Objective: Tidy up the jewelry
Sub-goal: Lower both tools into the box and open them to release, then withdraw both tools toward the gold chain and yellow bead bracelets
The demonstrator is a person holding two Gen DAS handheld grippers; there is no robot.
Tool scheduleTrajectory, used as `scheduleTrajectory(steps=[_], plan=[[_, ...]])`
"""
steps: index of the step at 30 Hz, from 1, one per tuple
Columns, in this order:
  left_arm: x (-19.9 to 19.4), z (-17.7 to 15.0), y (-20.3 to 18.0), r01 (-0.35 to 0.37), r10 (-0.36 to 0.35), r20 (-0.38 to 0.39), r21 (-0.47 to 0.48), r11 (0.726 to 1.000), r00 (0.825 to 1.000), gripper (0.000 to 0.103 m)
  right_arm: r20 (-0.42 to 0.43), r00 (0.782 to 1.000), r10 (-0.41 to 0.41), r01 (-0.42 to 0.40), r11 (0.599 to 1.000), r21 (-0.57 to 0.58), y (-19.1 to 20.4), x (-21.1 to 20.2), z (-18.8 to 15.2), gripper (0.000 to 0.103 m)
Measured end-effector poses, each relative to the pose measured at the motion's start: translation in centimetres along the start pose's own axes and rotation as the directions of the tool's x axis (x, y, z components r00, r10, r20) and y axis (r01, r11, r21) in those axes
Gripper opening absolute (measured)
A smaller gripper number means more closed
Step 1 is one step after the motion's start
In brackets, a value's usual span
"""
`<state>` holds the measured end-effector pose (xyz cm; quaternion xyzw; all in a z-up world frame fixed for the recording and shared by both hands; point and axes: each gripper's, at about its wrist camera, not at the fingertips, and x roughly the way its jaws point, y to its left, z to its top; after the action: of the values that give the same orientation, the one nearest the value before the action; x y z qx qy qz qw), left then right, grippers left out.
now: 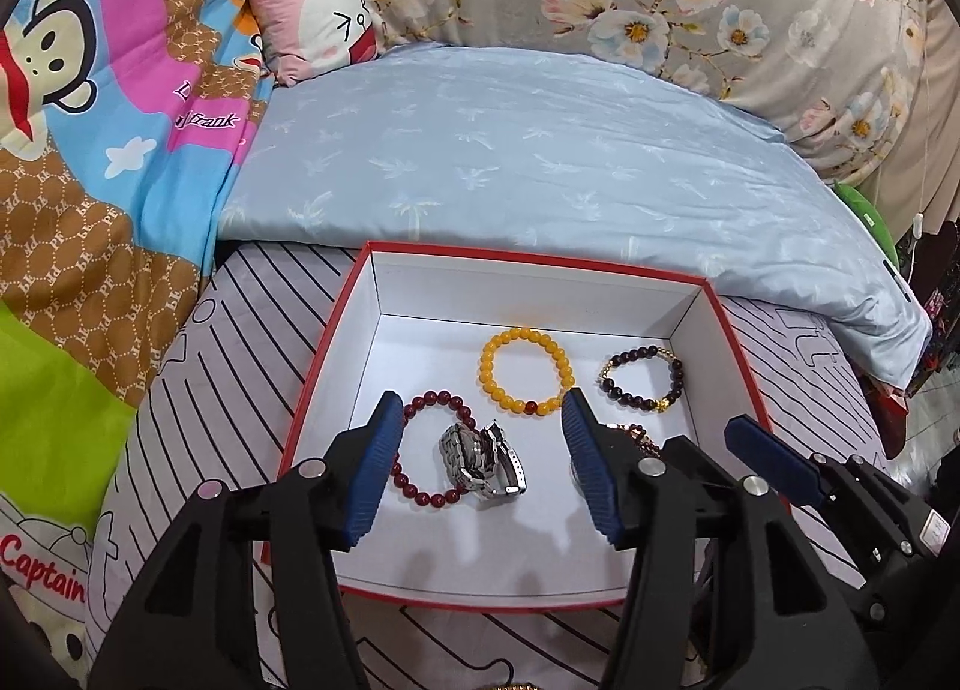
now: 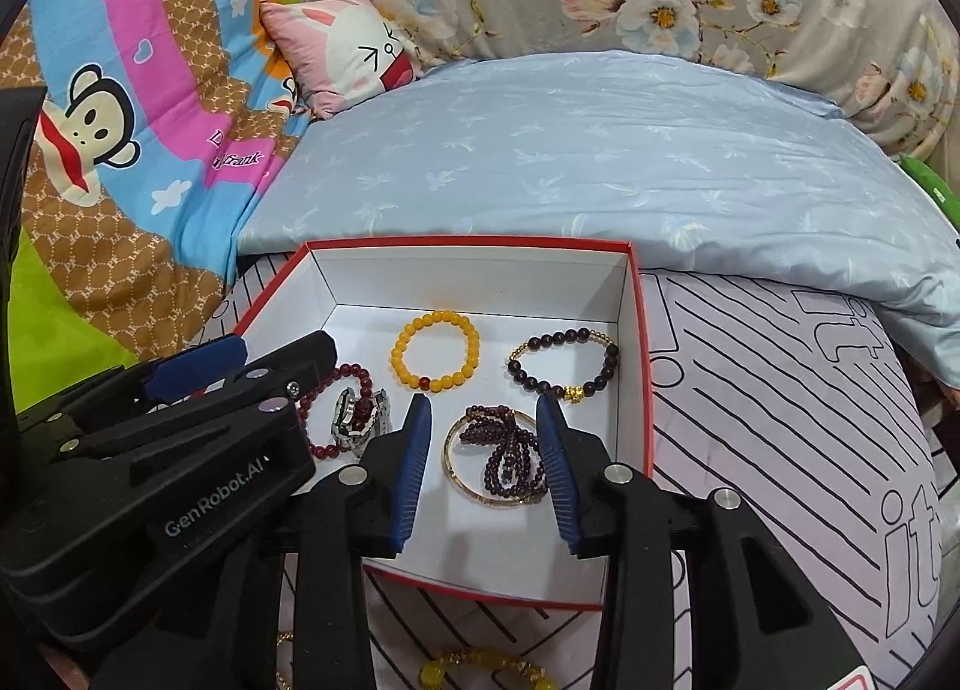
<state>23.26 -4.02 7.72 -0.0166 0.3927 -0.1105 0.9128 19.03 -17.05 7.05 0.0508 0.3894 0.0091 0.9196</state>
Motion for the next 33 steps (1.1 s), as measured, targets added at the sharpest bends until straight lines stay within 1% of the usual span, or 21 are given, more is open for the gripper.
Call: scheduleTrajectory(steps=[10,20,22,24,27,33], plan=[[-3.7,-0.8,0.2,0.005,-0.005,0.025,-0.001,1.000,1.000,0.052,0.009,1.000,-0.012,0.011,0.999,0.037,-1.3,-3.5,-1.7,0.037],[-6.8,-3.3,0.2,-0.001,0.001,0.024,0.004,1.000,1.000,0.052,0.019,1.000,-0.018,0.017,0.999,0.042,-1.3,-7.5,-4.0,0.037],[-7.4,-3.9,0.5,0.000,0.000,0.019,-0.001,1.000,1.000,0.054,0.016,1.000,-0.022,0.021,0.999,0.048,-1.6,-8.1,-4.7,0.036],[-7.7,-4.6,0.8,-0.001,0.001,0.014,-0.008,1.000,1.000,0.056,0.007,1.000,-0.031,0.030,0.998,0.054,-2.1,-8.5,-5.6,0.036],[-8.2,-6.0,1.5,-0.013,0.013,-0.002,-0.016,1.000,1.000,0.056,-0.015,0.999,-0.046,0.047,0.997,0.063,-2.8,-9.0,-7.3,0.036],[-8.0,-9.7,2.6,-0.037,0.035,-0.060,-0.031,0.999,0.998,0.056,-0.089,0.995,-0.052,0.059,0.995,0.078,-3.5,-8.7,-11.3,0.036]])
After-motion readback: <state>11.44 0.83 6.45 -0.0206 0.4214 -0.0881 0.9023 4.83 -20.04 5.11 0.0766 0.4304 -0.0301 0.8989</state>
